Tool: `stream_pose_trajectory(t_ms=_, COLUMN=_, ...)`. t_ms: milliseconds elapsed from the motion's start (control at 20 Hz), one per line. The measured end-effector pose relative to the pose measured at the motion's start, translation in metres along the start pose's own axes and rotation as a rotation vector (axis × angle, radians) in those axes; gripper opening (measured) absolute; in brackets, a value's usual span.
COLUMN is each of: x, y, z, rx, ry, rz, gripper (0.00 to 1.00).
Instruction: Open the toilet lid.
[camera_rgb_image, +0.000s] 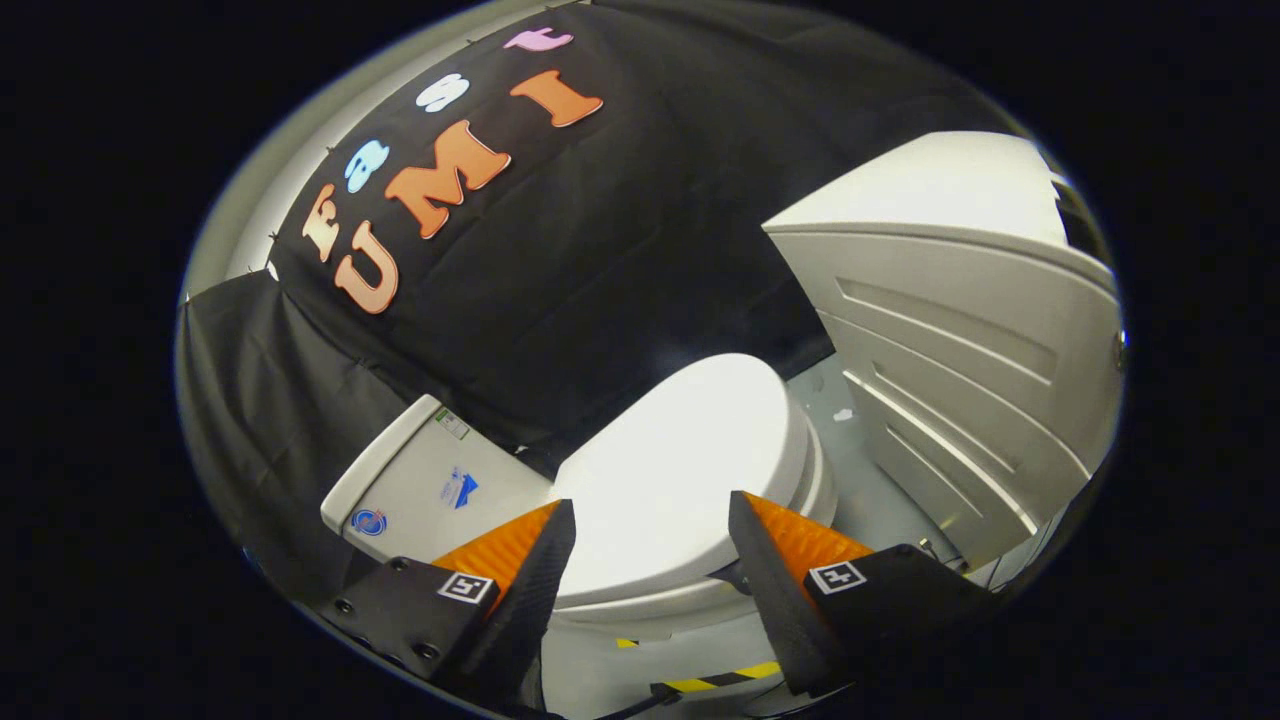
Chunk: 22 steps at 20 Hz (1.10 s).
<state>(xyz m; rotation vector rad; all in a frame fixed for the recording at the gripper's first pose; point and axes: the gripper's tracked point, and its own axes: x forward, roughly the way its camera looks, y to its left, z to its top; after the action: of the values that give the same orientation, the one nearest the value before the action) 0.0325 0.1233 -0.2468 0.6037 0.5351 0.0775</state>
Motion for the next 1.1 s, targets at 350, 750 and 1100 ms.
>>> stream_pose_trajectory(t_ms=350, x=0.019, y=-0.034, z=-0.05, rx=0.155, ry=0.152, rz=-0.026, gripper=0.99)
stream_pose_trajectory(t_ms=750, x=0.028, y=-0.069, z=-0.073, rx=0.313, ry=0.216, rz=-0.094, gripper=0.97)
stream_pose_trajectory(t_ms=1100, x=0.051, y=-0.081, z=-0.084, rx=0.346, ry=0.247, rz=-0.097, gripper=0.85)
